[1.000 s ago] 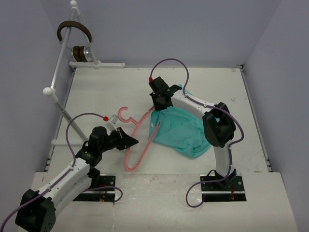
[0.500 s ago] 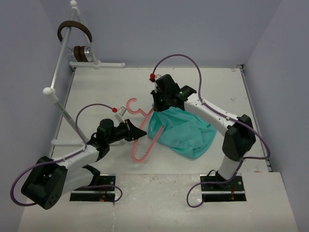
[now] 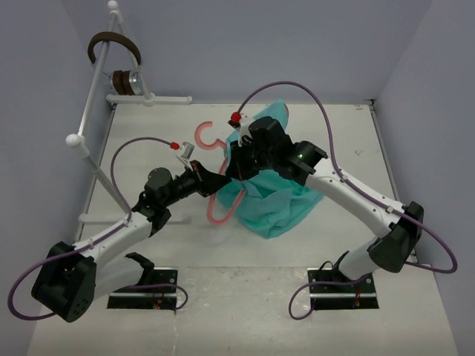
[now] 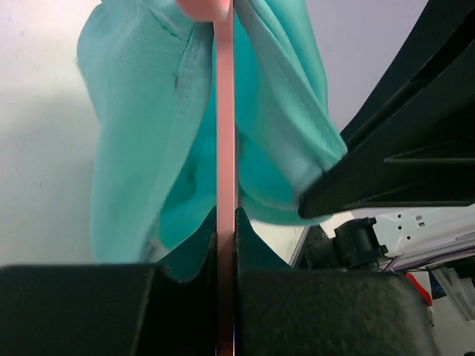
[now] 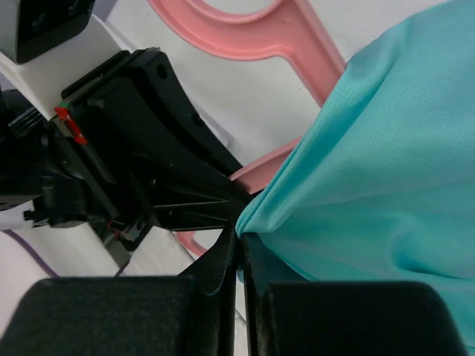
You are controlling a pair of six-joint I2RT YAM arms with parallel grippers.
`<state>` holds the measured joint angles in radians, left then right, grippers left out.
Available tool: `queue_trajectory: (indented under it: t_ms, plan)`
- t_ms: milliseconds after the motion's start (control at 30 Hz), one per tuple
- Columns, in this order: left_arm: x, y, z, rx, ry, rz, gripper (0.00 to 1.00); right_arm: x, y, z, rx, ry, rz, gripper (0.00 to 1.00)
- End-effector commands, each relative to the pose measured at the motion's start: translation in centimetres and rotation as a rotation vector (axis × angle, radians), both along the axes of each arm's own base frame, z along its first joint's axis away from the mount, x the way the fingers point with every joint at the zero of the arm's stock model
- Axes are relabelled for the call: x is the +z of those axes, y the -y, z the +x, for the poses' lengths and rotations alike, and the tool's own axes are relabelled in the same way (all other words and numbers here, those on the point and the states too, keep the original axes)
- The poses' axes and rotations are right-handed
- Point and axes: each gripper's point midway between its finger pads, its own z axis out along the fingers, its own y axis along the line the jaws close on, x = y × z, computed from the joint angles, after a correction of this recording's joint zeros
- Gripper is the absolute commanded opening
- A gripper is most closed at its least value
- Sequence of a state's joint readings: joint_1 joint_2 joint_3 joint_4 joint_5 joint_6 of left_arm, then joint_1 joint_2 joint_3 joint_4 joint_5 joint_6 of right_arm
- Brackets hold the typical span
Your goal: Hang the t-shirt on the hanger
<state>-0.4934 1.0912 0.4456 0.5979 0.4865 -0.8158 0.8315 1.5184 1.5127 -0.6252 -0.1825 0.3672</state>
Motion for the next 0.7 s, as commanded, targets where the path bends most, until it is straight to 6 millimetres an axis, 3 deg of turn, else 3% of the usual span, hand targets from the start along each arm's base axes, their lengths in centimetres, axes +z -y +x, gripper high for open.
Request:
queue_trajectory:
  t_ms: [0, 133, 267, 467, 600, 667]
  plan:
    - [5.5, 0.3, 0.9, 0.001, 0.181, -0.009, 0.0, 3.8, -0.7, -2.1, 0.061, -0.002, 0.14, 0.0]
    - [6.2, 0.6, 0.7, -0.055, 0.243, 0.092, 0.0, 5.3, 1.4, -2.0, 0.002, 0.062, 0.137, 0.15]
    - [7.9, 0.5, 0.4, -0.083, 0.299, 0.141, 0.0, 6.5, 3.2, -2.2, -0.024, 0.098, 0.137, 0.38]
    - [10.2, 0.3, -0.2, -0.127, 0.36, 0.21, 0.0, 10.7, 9.0, -3.0, -0.079, 0.288, 0.06, 0.62]
    - [11.0, 0.3, -0.8, -0.187, 0.374, 0.273, 0.0, 13.5, 13.3, -2.9, -0.1, 0.512, -0.051, 0.76]
    - [11.5, 0.7, -1.5, -0.251, 0.411, 0.277, 0.0, 14.4, 14.6, -2.8, -0.076, 0.619, -0.097, 0.78]
